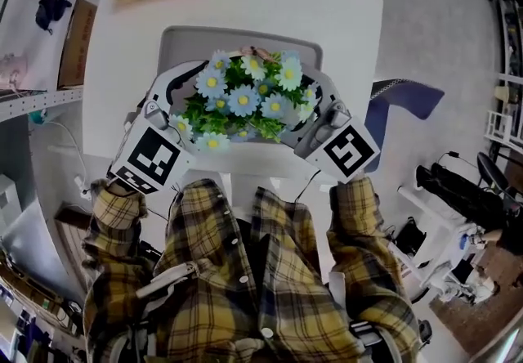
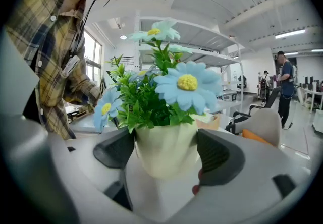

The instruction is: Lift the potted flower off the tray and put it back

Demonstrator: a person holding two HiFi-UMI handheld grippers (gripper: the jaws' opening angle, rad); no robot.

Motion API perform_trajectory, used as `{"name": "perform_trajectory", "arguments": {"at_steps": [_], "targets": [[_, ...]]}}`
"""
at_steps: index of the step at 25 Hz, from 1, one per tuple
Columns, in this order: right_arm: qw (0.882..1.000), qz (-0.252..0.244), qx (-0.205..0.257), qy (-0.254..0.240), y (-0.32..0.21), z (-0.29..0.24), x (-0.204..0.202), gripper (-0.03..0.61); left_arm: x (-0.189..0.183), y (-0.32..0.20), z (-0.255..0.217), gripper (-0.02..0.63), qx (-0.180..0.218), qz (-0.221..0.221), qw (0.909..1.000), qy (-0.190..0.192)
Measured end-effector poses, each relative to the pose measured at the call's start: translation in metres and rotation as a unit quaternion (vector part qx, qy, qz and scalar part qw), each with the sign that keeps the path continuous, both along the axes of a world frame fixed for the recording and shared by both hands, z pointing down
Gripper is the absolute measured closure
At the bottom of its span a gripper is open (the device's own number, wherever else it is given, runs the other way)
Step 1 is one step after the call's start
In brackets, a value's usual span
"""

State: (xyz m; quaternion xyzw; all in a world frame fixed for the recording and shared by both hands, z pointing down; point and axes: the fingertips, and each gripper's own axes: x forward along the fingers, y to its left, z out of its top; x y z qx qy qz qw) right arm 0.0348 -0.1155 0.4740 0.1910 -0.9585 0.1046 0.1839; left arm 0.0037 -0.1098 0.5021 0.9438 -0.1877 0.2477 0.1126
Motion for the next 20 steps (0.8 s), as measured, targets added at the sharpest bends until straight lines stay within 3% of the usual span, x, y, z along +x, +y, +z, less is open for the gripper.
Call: {"name": "perform_trajectory", "arguments": {"at_steps": [3,10,20], "targets": [[1.000,0.015,-0.008,0.001,-0.014,0.019,-0.009,0.209,-0.008,-0.014,0.019,0.216,-0.011,0.002,0.9998,0.015],[0.999,0.046,0.014,-0.016,0.026,-0.066,-0.003,0.209,-0.002,0.022,-0.068,0.215,0.013,0.014,0.9995,0.023],[0.996,0.076,0.041,-0.033,0.026,-0.096,-0.001,0.209,-0.001,0.022,-0.095,0.209,0.019,0.021,0.9995,0.016]]}}
